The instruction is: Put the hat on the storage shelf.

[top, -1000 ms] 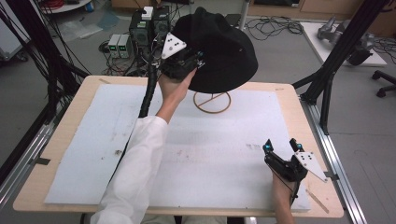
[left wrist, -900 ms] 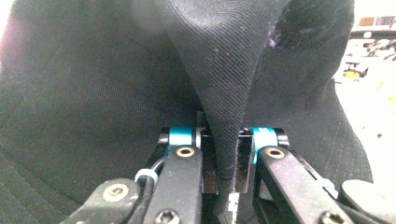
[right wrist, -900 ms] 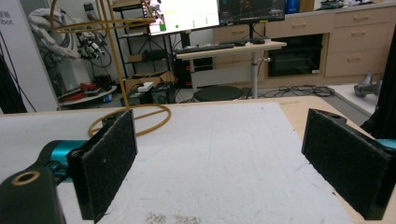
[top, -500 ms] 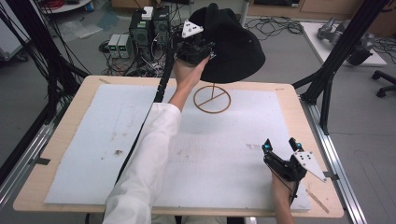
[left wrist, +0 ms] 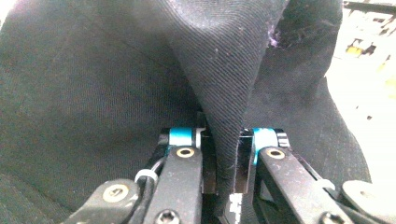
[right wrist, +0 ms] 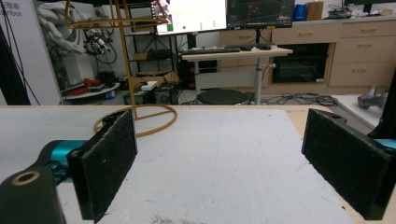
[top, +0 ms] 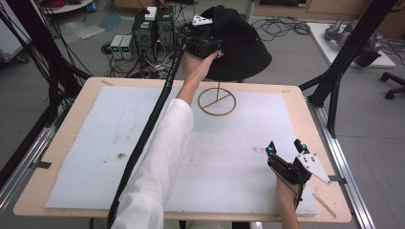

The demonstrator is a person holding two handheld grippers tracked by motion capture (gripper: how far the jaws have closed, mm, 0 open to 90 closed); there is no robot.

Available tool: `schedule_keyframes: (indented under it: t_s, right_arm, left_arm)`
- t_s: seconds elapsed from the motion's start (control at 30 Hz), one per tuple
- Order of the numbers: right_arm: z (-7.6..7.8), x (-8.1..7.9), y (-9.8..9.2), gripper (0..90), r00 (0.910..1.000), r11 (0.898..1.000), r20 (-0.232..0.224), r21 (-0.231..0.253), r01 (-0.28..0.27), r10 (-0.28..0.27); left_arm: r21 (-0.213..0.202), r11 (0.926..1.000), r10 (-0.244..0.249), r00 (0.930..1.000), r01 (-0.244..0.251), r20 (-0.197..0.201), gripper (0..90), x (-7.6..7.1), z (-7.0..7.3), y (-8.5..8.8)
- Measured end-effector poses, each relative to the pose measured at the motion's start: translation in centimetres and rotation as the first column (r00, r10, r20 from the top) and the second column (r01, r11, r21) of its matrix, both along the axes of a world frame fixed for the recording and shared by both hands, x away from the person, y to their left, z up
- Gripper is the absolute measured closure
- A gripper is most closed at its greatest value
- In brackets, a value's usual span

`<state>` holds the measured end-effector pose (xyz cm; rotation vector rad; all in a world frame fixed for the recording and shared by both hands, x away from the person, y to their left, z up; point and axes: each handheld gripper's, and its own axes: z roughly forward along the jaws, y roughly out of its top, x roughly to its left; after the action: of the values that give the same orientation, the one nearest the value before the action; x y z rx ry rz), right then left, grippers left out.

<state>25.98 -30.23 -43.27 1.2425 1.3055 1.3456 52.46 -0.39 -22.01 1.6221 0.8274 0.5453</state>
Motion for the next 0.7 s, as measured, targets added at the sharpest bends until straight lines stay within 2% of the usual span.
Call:
schedule_keyframes:
  t_s: [0.03, 0.2, 0.3, 0.4, 0.53, 0.63, 0.7]
  right_arm:
    - [0.0, 0.0, 0.0, 9.7, 1.0000, 1.000, 0.002, -0.006, -0.001, 0.001]
    - [0.0, -0.1, -0.2, 9.7, 1.0000, 1.000, 0.002, -0.004, 0.006, -0.006]
    - [0.1, -0.1, -0.3, 9.7, 1.0000, 1.000, 0.006, -0.002, 0.007, -0.007]
    - [0.1, -0.1, -0.3, 9.7, 1.0000, 1.000, 0.006, 0.003, 0.007, -0.008]
    - [0.1, -0.1, -0.3, 9.7, 1.0000, 1.000, 0.006, -0.002, 0.003, -0.003]
    - [0.1, -0.2, -0.3, 9.7, 0.9999, 1.000, 0.012, 0.001, -0.001, 0.001]
    - [0.1, -0.2, -0.3, 9.7, 0.9999, 1.000, 0.014, 0.001, -0.001, 0.001]
  left_arm:
    - [0.015, 0.9999, 0.000, 1.0000, 0.000, -0.001, 85.8, 0.0, -0.1, -0.1]
    - [0.040, 0.9990, 0.017, 0.9999, -0.017, 0.001, 85.4, 0.0, -0.3, -0.5]
    - [0.073, 0.9972, 0.017, 0.9997, -0.016, -0.015, 85.4, 0.3, -0.3, -0.7]
    - [0.072, 0.9973, 0.018, 0.9994, -0.016, -0.030, 85.1, 0.4, -0.5, -0.7]
    - [0.096, 0.9951, -0.017, 0.9971, 0.024, -0.074, 83.0, 0.7, -1.1, -1.2]
    - [0.139, 0.9899, -0.017, 0.9975, 0.027, -0.069, 81.9, 0.6, -1.6, -1.6]
    - [0.142, 0.9896, -0.014, 0.9981, 0.022, -0.060, 80.9, 0.5, -1.7, -1.8]
